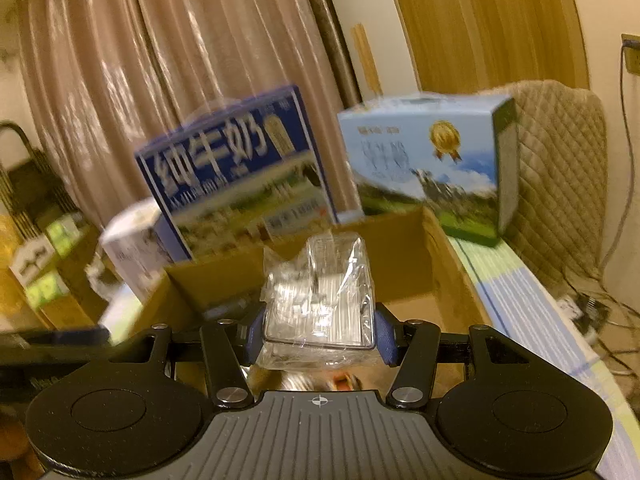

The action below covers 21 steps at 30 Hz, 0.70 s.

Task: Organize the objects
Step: 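Open the left gripper to drop the FLYCO box while the right releases the plastic item inside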

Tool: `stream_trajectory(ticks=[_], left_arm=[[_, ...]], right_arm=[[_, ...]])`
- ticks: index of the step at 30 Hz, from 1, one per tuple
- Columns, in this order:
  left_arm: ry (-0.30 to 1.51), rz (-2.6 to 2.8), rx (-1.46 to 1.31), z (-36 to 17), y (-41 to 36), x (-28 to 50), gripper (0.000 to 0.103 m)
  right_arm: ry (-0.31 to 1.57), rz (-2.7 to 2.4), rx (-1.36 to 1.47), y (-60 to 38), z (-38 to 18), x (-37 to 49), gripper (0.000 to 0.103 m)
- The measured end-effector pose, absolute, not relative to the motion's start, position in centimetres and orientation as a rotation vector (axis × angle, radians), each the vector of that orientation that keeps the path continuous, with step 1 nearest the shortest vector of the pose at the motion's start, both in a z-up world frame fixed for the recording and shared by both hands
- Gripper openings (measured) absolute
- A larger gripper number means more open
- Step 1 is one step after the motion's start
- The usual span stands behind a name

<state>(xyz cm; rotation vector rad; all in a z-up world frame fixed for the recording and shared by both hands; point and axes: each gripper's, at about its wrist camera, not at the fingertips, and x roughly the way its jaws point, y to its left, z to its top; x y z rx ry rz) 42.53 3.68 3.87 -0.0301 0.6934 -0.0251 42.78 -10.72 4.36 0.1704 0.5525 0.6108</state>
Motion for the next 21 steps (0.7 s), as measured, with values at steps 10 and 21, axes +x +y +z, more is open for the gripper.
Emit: stream_trajectory(ticks=[10, 21], left_arm=[[0.697, -0.020, -0.040, 3.7, 4.0, 42.5, 0.090], [0.698, -0.023, -0.035, 3.6, 3.7, 42.5, 0.093]], right_arm=[[0.573, 0.561, 0.185, -11.2, 3.3, 44.1, 0.083], [0.594, 0.570, 0.165, -11.0, 3.3, 43.9, 0.083]])
